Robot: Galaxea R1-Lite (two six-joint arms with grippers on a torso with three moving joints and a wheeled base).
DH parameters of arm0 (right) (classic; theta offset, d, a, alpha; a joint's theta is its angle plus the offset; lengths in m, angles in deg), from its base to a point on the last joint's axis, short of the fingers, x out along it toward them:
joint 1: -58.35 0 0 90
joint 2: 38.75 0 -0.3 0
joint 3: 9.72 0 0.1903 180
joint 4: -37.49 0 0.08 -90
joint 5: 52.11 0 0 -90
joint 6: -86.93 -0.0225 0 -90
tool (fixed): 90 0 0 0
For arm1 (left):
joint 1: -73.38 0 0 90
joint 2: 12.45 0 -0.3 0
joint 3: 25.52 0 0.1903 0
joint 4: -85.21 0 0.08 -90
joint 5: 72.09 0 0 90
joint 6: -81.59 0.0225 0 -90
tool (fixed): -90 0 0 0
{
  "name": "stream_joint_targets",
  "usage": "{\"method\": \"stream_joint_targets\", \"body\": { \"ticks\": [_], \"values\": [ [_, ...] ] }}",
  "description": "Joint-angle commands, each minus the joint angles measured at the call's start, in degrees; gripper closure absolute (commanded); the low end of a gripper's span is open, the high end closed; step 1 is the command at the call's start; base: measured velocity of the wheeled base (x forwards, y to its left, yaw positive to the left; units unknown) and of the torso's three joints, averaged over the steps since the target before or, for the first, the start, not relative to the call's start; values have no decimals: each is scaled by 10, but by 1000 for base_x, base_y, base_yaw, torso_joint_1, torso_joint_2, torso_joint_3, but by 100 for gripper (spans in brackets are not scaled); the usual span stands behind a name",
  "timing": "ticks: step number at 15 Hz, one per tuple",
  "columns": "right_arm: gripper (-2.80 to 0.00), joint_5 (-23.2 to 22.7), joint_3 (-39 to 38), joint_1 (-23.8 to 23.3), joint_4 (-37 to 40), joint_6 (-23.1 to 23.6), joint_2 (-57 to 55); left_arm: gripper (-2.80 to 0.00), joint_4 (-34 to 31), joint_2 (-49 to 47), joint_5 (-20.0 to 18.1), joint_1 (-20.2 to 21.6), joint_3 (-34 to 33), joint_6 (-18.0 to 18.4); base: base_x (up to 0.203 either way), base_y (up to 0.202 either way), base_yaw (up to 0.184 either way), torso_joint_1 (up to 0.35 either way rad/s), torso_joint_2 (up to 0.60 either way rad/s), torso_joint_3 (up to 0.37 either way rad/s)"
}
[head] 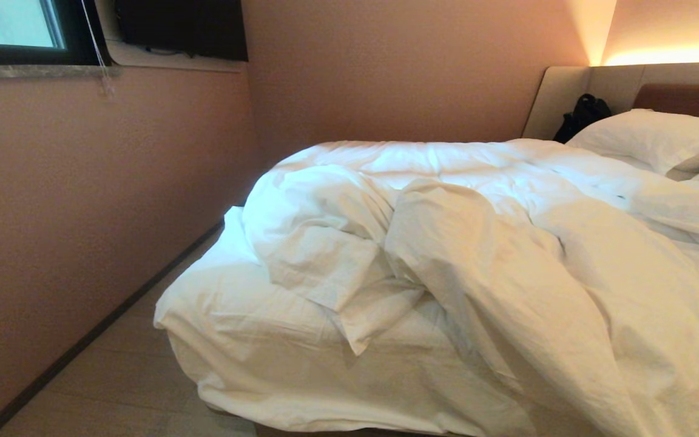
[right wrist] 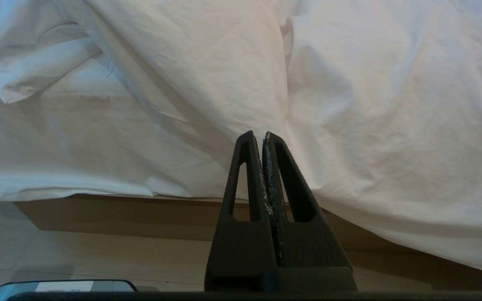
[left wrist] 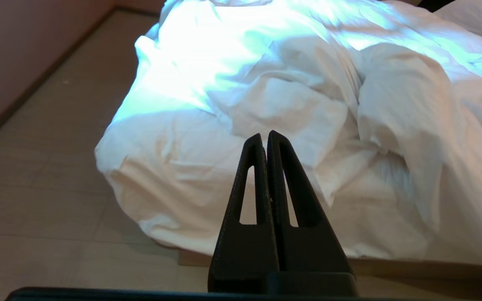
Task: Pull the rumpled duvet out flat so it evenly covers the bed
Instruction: Hold the folded corner of the quilt
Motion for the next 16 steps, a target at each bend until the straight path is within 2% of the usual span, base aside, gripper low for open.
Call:
{"method": "stream_joint_targets", "body": {
  "ticks": [1, 5, 9, 14, 16],
  "values": [
    [0, 0, 0, 0, 0, 0, 0, 0, 1, -86, -1, 0, 38, -3, 0, 0, 0, 0, 0, 0],
    [0, 0, 0, 0, 0, 0, 0, 0, 3, -194, -6, 0, 122, -4, 0, 0, 0, 0, 0, 0],
    [0, 0, 0, 0, 0, 0, 0, 0, 2, -283, -49, -3, 174, -2, 0, 0, 0, 0, 0, 0],
    [0, 0, 0, 0, 0, 0, 0, 0, 2, -394, -63, -40, 244, 14, 0, 0, 0, 0, 0, 0],
    [0, 0, 0, 0, 0, 0, 0, 0, 2, -456, -62, -74, 257, 21, 0, 0, 0, 0, 0, 0]
  ]
}}
